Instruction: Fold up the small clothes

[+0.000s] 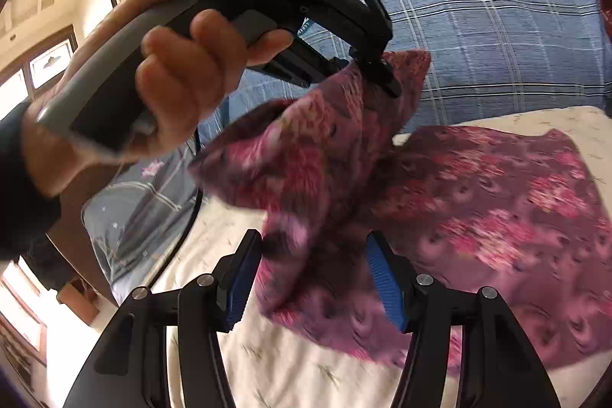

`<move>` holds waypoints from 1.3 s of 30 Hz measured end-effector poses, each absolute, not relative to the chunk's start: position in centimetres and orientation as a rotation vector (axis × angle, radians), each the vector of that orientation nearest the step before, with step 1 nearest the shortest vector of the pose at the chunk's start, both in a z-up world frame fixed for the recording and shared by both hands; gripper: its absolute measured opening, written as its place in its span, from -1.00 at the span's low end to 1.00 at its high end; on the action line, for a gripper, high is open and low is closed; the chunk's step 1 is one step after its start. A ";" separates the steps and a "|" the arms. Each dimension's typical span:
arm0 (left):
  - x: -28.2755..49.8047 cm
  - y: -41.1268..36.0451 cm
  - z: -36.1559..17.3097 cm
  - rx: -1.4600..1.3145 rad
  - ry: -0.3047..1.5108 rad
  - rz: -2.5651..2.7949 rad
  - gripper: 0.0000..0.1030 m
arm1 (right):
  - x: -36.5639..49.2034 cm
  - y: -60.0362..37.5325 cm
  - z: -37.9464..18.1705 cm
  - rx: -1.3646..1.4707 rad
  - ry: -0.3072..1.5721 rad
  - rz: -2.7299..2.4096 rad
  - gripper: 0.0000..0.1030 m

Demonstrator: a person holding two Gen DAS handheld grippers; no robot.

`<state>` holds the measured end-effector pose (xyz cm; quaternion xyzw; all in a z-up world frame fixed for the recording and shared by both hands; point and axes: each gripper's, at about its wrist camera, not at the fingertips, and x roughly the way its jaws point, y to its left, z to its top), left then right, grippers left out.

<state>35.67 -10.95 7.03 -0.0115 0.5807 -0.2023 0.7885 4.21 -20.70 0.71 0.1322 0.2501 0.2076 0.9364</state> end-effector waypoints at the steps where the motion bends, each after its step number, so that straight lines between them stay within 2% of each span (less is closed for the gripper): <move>1: 35.7 -10.7 7.1 -0.035 1.248 -0.437 -0.82 | 4.8 -20.6 0.9 0.292 0.509 0.438 -0.28; 2: 35.7 -10.3 7.2 -0.047 1.243 -0.434 -0.83 | 5.4 -20.7 0.9 0.302 0.521 0.448 -0.84; 8: 35.3 -11.9 8.3 -0.095 1.208 -0.473 -0.83 | 5.4 -25.1 2.3 0.427 0.531 0.470 -0.85; 13: 33.7 -19.6 8.3 -0.050 1.205 -0.616 -0.83 | 2.6 -32.0 2.7 0.538 0.492 0.411 -0.85; 17: 32.7 -26.7 4.8 0.011 1.249 -0.672 -0.82 | 0.5 -38.4 0.1 0.674 0.520 0.321 -0.85; 20: 32.5 -29.4 0.9 0.010 1.334 -0.639 -0.80 | 0.6 -42.2 -4.2 0.832 0.617 0.276 -0.85; 22: 32.4 -29.2 -0.1 -0.042 1.379 -0.650 -0.75 | 0.9 -43.5 -6.5 0.898 0.681 0.262 -0.79; 24: 32.4 -27.4 1.1 -0.131 1.364 -0.694 -0.75 | 0.6 -44.2 -6.8 0.908 0.700 0.297 -0.75; 25: 32.5 -25.8 2.5 -0.174 1.327 -0.723 -0.72 | 0.2 -44.4 -6.2 0.875 0.704 0.303 -0.60; 26: 32.6 -24.1 3.9 -0.206 1.284 -0.742 -0.55 | 0.2 -44.8 -5.5 0.844 0.709 0.310 -0.49; 27: 32.8 -22.4 5.1 -0.227 1.240 -0.746 -0.36 | -0.2 -45.4 -4.8 0.831 0.701 0.309 -0.48; 28: 33.1 -20.2 6.2 -0.242 1.190 -0.719 0.16 | -0.6 -46.5 -3.8 0.838 0.662 0.300 -0.46; 29: 33.4 -18.0 6.9 -0.250 1.142 -0.667 0.36 | -0.5 -47.3 -3.1 0.855 0.619 0.290 -0.38; 32: 34.9 -13.9 6.4 -0.256 1.126 -0.581 0.35 | 1.8 -50.3 -0.6 0.853 0.552 0.209 -0.17; 39: 37.1 -10.2 -0.1 -0.450 1.265 -0.479 0.35 | 14.6 -49.2 -0.6 0.775 0.750 0.182 -0.17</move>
